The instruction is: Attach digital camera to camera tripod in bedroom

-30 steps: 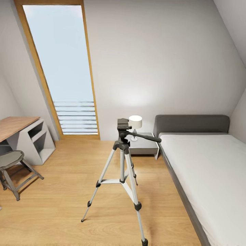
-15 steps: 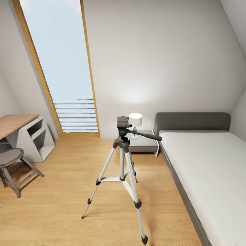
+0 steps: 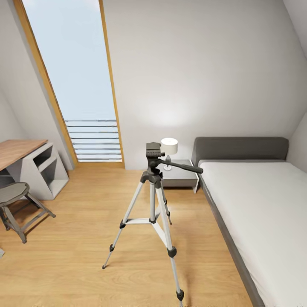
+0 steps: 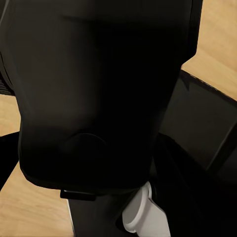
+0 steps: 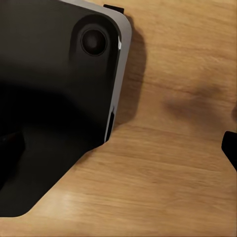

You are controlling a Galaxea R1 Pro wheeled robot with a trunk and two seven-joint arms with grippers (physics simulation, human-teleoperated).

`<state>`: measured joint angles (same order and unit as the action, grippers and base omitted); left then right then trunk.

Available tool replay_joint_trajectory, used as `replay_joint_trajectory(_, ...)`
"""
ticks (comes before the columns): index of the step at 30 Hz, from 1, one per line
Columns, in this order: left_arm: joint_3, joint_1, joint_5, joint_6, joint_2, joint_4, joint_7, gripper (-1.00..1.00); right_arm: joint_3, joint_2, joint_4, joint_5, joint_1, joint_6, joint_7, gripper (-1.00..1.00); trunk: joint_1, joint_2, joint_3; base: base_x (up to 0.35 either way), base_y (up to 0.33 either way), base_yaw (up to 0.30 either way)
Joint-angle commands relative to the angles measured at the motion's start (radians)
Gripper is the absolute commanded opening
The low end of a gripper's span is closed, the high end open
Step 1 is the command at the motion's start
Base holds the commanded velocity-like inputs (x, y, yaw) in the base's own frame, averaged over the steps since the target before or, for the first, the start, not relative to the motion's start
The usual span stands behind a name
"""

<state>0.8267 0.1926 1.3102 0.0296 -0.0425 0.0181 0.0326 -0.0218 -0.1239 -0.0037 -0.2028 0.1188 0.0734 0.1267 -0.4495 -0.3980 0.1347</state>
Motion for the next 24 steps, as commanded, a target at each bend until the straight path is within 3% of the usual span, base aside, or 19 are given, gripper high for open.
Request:
replay_joint_trajectory(1, 0.008, 0.001, 0.011, 0.003, 0.0, 0.0, 0.006, -1.0, -0.003, 0.0, 0.001, -0.007, 0.001, 0.003, 0.002, 1.0, 0.0, -0.002, 0.004, 0.0, 0.0, 0.0)
replay_joint_trajectory(24, 0.008, 0.001, 0.011, 0.003, 0.0, 0.0, 0.006, -1.0, -0.002, 0.0, 0.001, -0.007, 0.001, 0.003, 0.003, 1.0, 0.0, -0.002, 0.041, 0.0, 0.0, 0.0)
